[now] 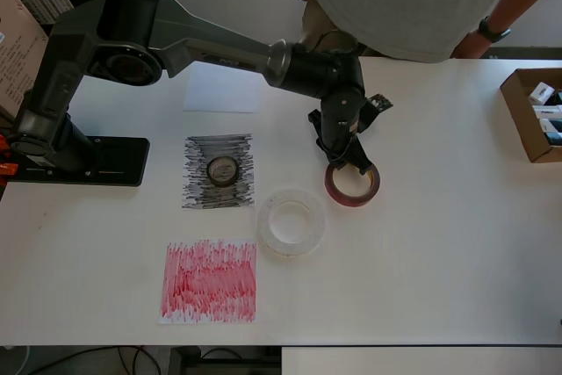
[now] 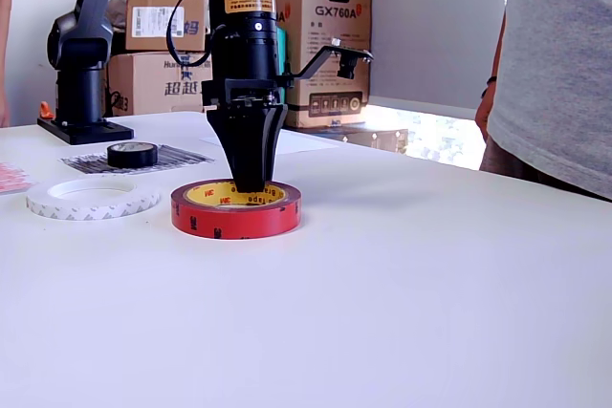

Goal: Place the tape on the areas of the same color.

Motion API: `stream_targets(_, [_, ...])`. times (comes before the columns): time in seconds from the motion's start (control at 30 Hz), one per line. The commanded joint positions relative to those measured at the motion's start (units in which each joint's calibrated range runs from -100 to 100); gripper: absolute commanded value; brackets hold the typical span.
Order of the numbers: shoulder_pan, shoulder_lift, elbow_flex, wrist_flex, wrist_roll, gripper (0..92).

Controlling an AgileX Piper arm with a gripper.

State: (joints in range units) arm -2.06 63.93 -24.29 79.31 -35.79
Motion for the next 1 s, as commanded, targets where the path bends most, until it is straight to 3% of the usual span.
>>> stream_targets(0.0, [-0.2, 1.6, -0.1, -0.2, 0.2, 16.7])
stream_targets(0.67, [0.2, 0.5, -0.2, 0.7, 0.2, 13.9])
stream_targets(0.97, [1.6, -5.6, -0.2, 5.0, 0.2, 13.9])
